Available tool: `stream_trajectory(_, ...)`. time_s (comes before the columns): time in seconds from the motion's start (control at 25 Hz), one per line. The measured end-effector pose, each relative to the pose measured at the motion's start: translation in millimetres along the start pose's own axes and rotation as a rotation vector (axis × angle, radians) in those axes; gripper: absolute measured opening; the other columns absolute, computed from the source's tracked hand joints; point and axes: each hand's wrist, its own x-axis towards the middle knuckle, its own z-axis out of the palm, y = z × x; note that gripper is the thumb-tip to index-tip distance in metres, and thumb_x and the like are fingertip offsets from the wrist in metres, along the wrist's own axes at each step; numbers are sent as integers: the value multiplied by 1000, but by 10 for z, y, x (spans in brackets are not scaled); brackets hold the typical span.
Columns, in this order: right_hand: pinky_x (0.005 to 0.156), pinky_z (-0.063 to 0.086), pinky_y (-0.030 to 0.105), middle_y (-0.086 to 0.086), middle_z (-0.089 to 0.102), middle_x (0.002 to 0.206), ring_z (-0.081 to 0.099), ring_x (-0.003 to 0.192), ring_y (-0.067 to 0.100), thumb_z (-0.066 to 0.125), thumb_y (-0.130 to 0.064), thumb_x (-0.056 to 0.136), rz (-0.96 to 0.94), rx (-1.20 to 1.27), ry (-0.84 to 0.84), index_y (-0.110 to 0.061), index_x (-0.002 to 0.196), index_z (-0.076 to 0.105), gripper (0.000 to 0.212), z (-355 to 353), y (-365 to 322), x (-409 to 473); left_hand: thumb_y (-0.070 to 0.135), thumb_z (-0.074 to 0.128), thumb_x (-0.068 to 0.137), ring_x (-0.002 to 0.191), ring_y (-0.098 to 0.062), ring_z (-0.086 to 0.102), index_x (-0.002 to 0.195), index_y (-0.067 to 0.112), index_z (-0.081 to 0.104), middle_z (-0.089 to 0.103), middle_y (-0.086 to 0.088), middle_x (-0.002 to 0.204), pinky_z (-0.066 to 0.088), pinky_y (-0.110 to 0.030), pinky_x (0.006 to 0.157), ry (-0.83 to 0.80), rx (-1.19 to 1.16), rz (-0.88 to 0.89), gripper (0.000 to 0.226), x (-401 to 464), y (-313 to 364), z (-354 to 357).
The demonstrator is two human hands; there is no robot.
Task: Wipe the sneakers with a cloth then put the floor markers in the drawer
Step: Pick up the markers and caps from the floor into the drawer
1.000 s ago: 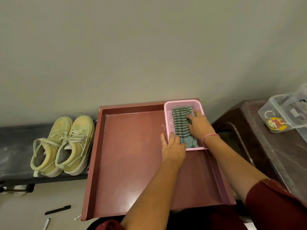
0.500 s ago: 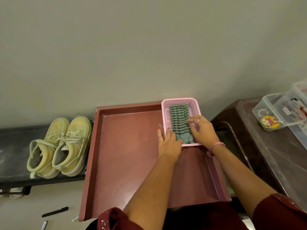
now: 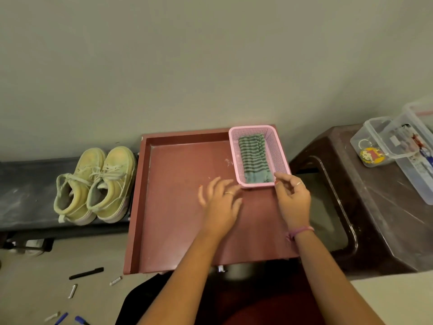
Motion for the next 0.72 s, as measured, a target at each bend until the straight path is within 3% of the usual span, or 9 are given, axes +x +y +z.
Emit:
stream_trajectory(0.12, 78, 48, 13, -3, 66, 102, 63, 89, 2, 59, -7, 88, 153, 41, -46, -22, 101, 68, 22, -50, 69, -472, 28, 62, 88, 130, -18, 36, 118, 30, 65, 54, 8, 129, 19, -52, 112, -19, -137, -262, 30, -444, -204, -196)
stream_trajectory(0.24, 78, 50, 18, -2, 68, 95, 64, 87, 11, 60, -9, 89, 190, -15, -182, -26, 100, 68, 22, -59, 215, -897, 19, 62, 91, 123, -20, 45, 119, 26, 64, 52, 4, 127, 32, -47, 109, -27, -289, -444, 30, -829, -386, -334)
stream_trajectory(0.36, 73, 47, 14, 3, 69, 90, 63, 82, 11, 59, -11, 90, 140, -134, -424, -26, 96, 67, 19, -44, 301, -1245, 10, 58, 92, 110, -9, 55, 114, 29, 59, 53, 2, 123, 41, -35, 106, 34, -546, -588, 29, -1147, -489, -415)
stream_trajectory(0.44, 77, 46, 15, 0, 69, 93, 63, 87, 10, 57, -13, 91, 86, -352, -671, -21, 98, 68, 16, 0, 391, -1399, 6, 56, 93, 101, -2, 57, 113, 25, 59, 60, 3, 117, 44, -28, 101, 96, -711, -733, 28, -1274, -467, -496)
stream_trajectory(0.56, 97, 40, 26, 6, 58, 118, 55, 113, 23, 43, -3, 89, 54, -786, -1021, -16, 123, 59, 40, 189, 687, -1519, 1, 53, 94, 104, -12, 60, 117, 14, 59, 63, 10, 106, 45, -22, 95, 179, -853, -894, 27, -1399, -456, -563)
stream_trajectory(0.64, 107, 35, 34, 13, 40, 140, 40, 129, 30, 36, 5, 84, 54, -980, -1149, -19, 141, 41, 61, 330, 852, -1573, 1, 53, 94, 105, -11, 60, 118, 11, 59, 63, 10, 105, 45, -10, 86, 190, -876, -919, 27, -1459, -478, -576)
stream_trajectory(0.72, 110, 32, 40, 16, 29, 148, 34, 133, 34, 32, 7, 84, 18, -1073, -1216, -23, 148, 27, 71, 445, 938, -1618, 0, 53, 94, 102, -9, 60, 118, 11, 60, 63, 9, 104, 44, -3, 75, 186, -877, -932, 26, -1500, -511, -584)
